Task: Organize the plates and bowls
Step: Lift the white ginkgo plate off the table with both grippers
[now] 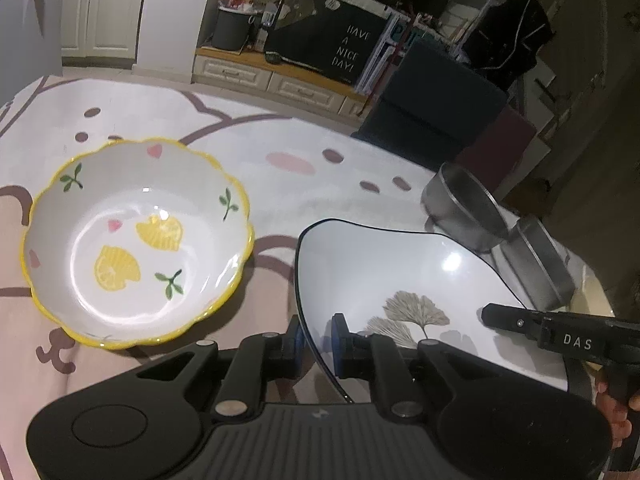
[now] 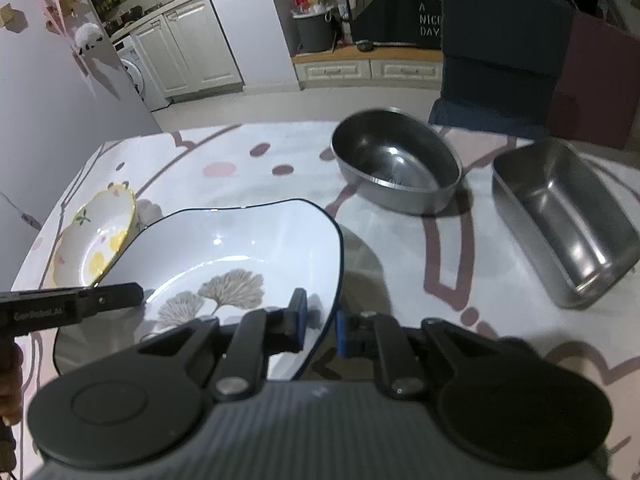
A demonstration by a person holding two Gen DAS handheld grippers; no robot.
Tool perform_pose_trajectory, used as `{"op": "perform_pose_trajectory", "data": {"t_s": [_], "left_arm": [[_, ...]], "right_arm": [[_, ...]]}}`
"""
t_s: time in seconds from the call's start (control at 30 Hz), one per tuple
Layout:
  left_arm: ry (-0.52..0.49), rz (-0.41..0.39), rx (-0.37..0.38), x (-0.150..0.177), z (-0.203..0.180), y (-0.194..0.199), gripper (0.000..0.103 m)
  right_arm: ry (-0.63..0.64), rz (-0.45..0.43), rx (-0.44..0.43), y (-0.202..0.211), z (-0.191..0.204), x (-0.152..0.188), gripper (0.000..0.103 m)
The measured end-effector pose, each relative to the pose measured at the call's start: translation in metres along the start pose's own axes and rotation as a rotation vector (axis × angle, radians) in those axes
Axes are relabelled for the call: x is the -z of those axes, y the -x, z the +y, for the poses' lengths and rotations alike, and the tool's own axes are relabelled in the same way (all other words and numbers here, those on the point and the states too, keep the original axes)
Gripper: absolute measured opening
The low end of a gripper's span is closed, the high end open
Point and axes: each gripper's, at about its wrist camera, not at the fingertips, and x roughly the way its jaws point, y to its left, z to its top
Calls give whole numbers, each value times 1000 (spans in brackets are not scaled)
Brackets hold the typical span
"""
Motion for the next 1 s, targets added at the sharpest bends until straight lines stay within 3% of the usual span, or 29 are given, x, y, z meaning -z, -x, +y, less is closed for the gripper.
{"op": "perform_pose_trajectory", "data": {"t_s": [0.37, 0.57, 0.83, 1.0], "left_arm": [[26, 49, 22, 4, 9, -15, 13], [40, 51, 32, 2, 11, -17, 13], [-2, 31, 34, 7, 9, -13, 13], [-6, 1, 43, 7, 0, 9, 13]], "right_arm": [[-26, 88, -31, -21, -12, 2, 18], [-110, 84, -99, -24, -28, 0, 17], [-25, 61, -78, -22, -18, 4, 19], [-21, 43, -83, -8, -17, 8, 18]]}}
